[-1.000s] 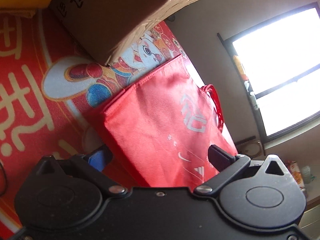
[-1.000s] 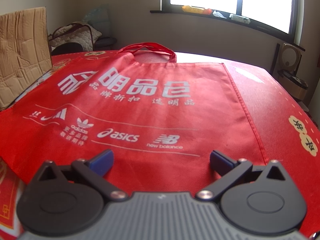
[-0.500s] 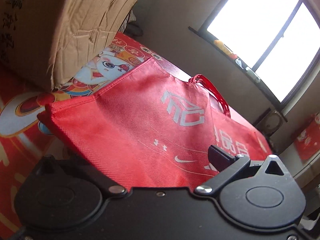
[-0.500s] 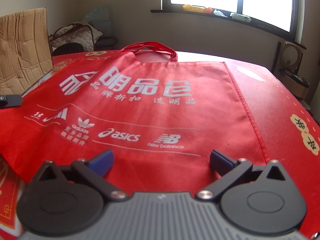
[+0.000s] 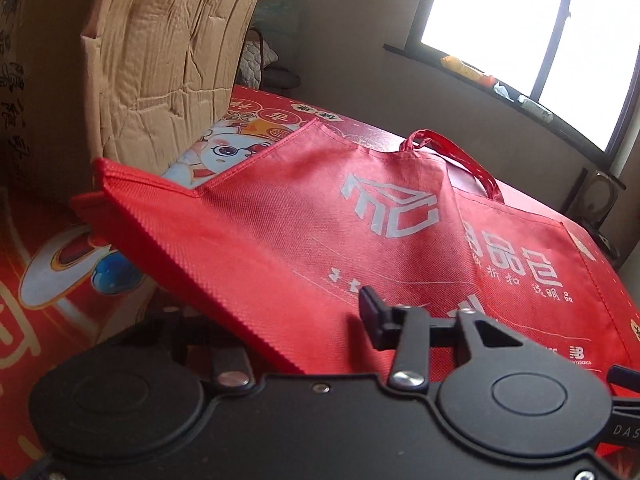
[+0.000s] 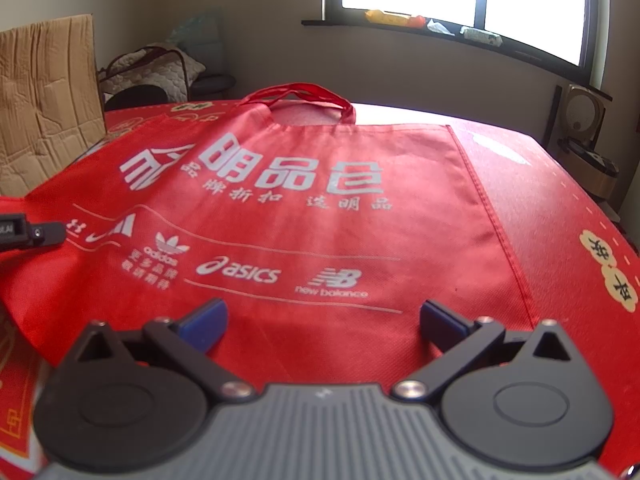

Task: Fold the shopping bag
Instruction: 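Grasp the bag's side edge with the left gripper and lift it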

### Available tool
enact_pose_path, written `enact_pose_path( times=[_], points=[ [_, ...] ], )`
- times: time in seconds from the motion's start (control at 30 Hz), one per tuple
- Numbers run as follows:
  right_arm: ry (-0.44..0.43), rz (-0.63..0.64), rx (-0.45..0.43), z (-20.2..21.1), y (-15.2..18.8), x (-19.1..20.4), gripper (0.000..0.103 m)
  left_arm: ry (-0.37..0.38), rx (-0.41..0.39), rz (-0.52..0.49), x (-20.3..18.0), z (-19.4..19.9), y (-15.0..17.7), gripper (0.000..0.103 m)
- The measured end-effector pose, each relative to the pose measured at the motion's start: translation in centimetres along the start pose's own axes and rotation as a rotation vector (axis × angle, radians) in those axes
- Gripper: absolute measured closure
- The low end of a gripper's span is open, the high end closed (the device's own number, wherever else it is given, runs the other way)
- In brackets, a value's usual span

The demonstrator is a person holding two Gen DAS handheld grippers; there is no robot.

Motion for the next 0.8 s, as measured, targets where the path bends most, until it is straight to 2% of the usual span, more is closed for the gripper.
enact_pose_path(
  times=[0.07, 0.13, 0.3, 0.4, 0.47, 0.53, 0.6, 0.67, 0.7, 0.77, 0.8],
  points=[
    [-0.001, -0.001, 0.000, 0.0, 0.0, 0.0, 0.001, 0.014, 0.005, 0.014, 0.2, 0.1, 0.1, 0.093],
    [-0.001, -0.002, 0.000, 0.0, 0.0, 0.0, 0.001, 0.012, -0.008, 0.011, 0.3, 0.5, 0.2, 0.098],
    [0.018, -0.009, -0.018, 0.2, -0.2, -0.6, 0.001, -0.013, -0.208, -0.226, -2.3, 4.3, 0.2, 0.099],
    [0.038, -0.057, -0.126, 1.7, -1.0, -1.4, 0.001, -0.044, -0.299, -0.313, -3.1, 6.1, -0.3, 0.100],
    [0.038, -0.080, -0.209, 2.9, -1.5, -1.8, 0.001, -0.052, -0.329, -0.337, -3.0, 6.6, -0.8, 0.100],
    [-0.018, -0.042, -0.278, 4.0, -1.6, -1.5, 0.001, -0.056, -0.344, -0.355, -2.8, 7.0, -1.0, 0.100],
    [-0.132, 0.023, -0.264, 4.0, -1.3, -0.3, 0.002, -0.055, -0.356, -0.376, -2.8, 7.3, -1.0, 0.100],
    [-0.194, 0.102, -0.217, 3.4, -0.8, 1.2, 0.012, -0.047, -0.377, -0.385, -2.7, 7.7, -0.5, 0.099],
    [-0.205, 0.139, -0.204, 3.2, -0.6, 1.7, 0.028, -0.041, -0.387, -0.390, -2.8, 7.9, -0.3, 0.099],
    [-0.231, 0.178, -0.176, 2.7, -0.4, 2.2, 0.048, -0.019, -0.410, -0.389, -2.8, 8.1, 0.3, 0.099],
    [-0.243, 0.165, -0.170, 2.6, -0.4, 2.0, 0.062, 0.001, -0.417, -0.382, -2.9, 8.2, 0.4, 0.099]
  ],
)
Point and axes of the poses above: each gripper's, at about its wrist camera, not at the fingertips, and z roughly against the way its jaws point, x to its left, y to its underside, the point moved 4 cm from there along -z, roughly the way its jaws point, and after that the axes turned 3 degrees about z, right-handed, at the moved point
